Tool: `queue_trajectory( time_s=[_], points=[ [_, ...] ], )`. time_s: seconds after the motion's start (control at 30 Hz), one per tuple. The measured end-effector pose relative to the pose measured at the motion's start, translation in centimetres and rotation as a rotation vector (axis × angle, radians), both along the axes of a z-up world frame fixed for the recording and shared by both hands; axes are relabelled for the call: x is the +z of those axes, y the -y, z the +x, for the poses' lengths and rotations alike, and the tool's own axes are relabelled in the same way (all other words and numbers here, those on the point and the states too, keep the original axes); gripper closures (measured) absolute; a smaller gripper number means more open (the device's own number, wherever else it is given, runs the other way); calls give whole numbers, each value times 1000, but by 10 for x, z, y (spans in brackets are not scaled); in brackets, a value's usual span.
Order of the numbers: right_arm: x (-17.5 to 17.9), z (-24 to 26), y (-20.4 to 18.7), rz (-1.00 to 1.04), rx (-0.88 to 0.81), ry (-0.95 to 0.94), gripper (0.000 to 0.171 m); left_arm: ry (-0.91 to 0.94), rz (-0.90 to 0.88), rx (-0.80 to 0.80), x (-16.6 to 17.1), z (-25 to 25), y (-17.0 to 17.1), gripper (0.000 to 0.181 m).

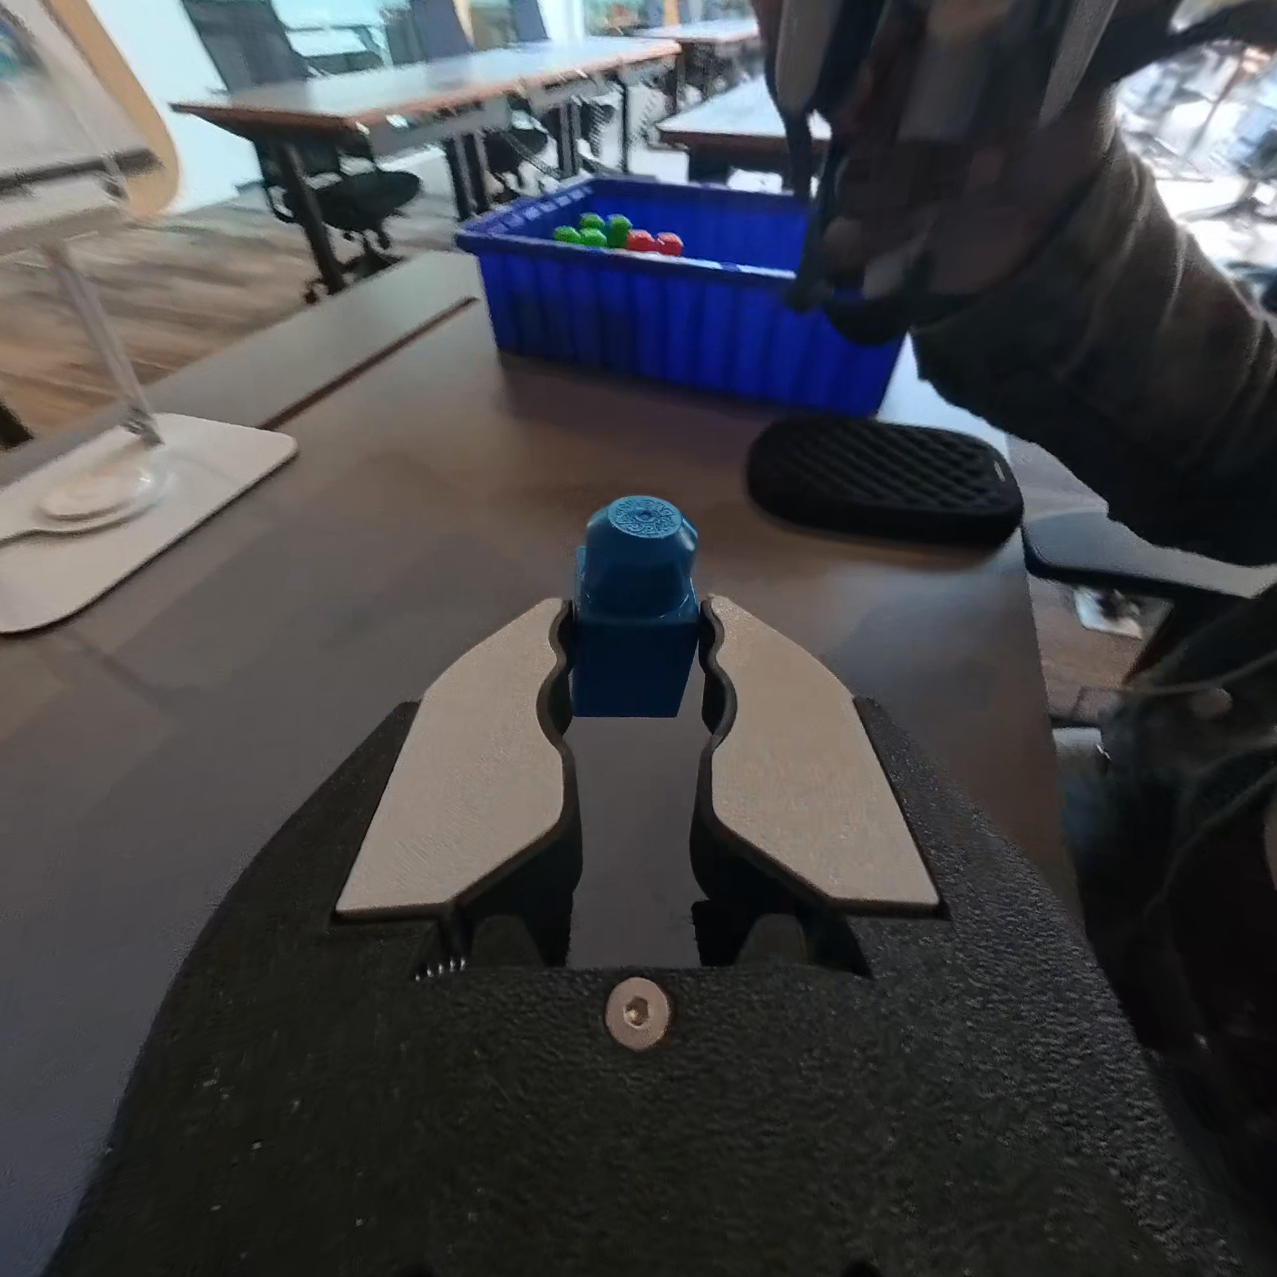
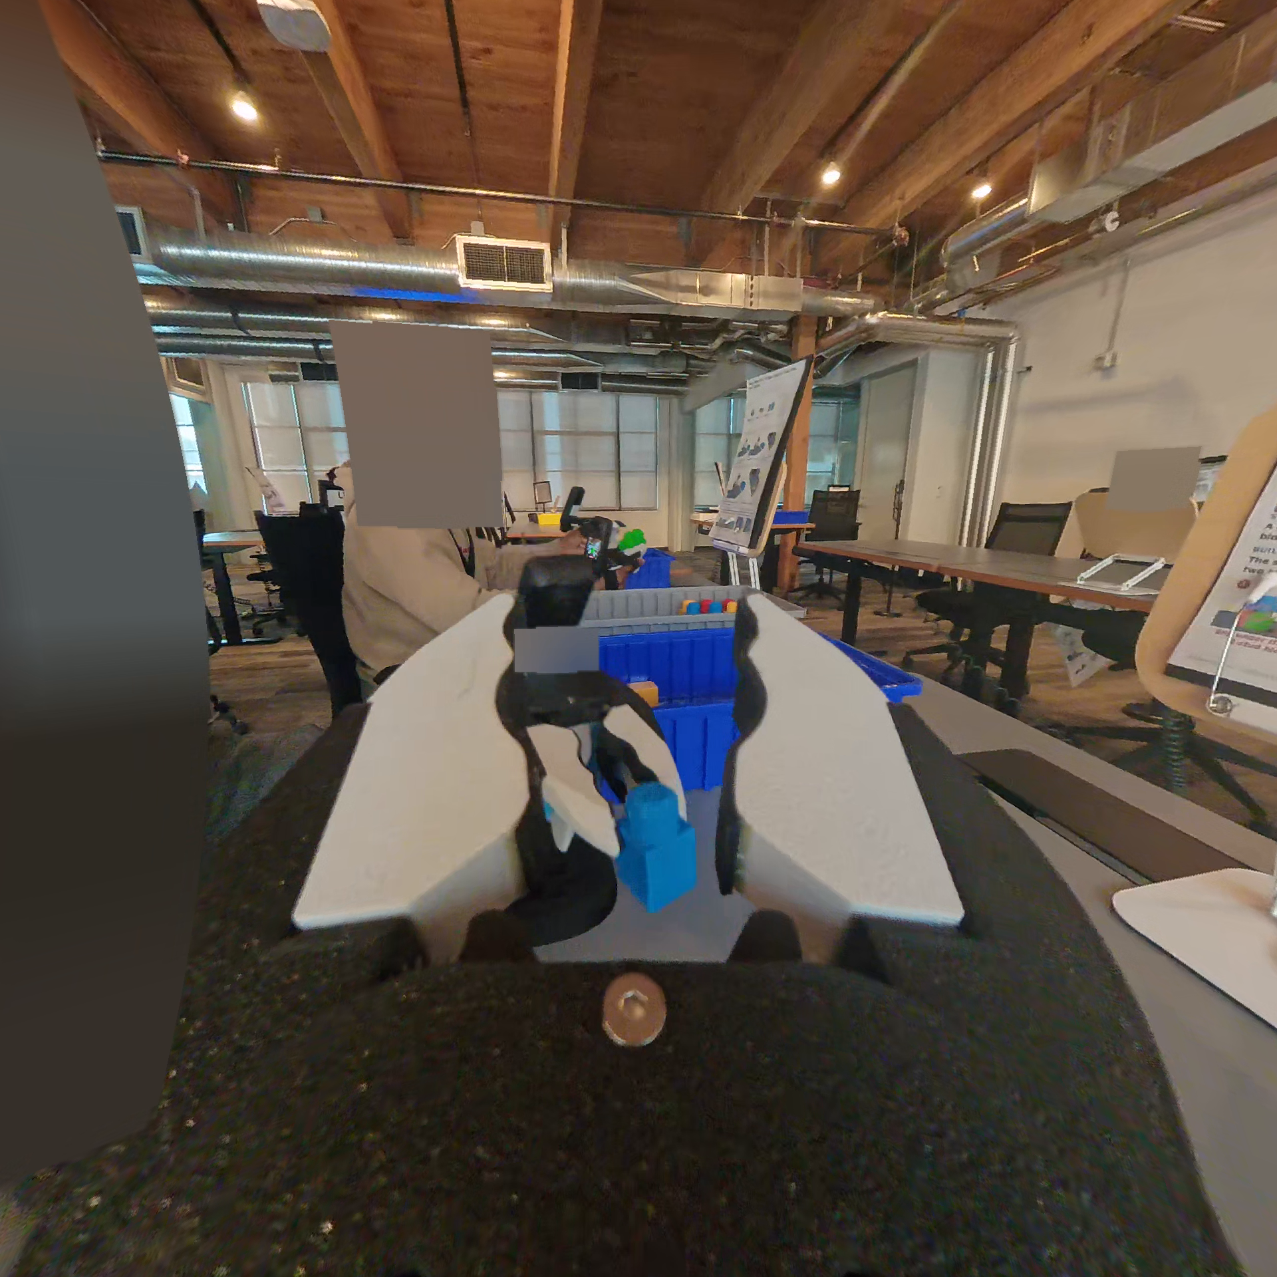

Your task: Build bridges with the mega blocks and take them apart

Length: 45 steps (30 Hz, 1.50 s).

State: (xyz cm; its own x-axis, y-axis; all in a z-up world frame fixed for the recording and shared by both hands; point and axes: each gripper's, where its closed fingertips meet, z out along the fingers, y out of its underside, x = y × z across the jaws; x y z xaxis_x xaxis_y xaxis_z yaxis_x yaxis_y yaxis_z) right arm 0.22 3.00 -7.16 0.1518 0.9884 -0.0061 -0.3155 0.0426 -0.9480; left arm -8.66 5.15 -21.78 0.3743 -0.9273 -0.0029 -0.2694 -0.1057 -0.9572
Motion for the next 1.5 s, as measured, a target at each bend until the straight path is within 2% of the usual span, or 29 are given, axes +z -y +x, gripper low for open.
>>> queue_trajectory(
  time_s=[0.2,0.67,1.17,1.37,1.43,1.5],
  points=[
    [8,7,9,28,7,-26,118,-110,-65,-163,-41,17,2,147],
    [14,18,13,41,1,-55,124,-294,-155,-260,-93,34,-8,147],
    [12,19,9,35,-7,-60,126,-291,-194,-316,-99,35,-6,145],
    [12,20,9,35,-11,-59,127,-272,-167,-313,-90,35,-6,125],
    [13,20,8,36,-14,-57,127,-249,-131,-311,-75,35,-4,122],
    [14,20,8,41,-19,-54,127,-205,-79,-284,-52,36,-4,108]
  ],
)
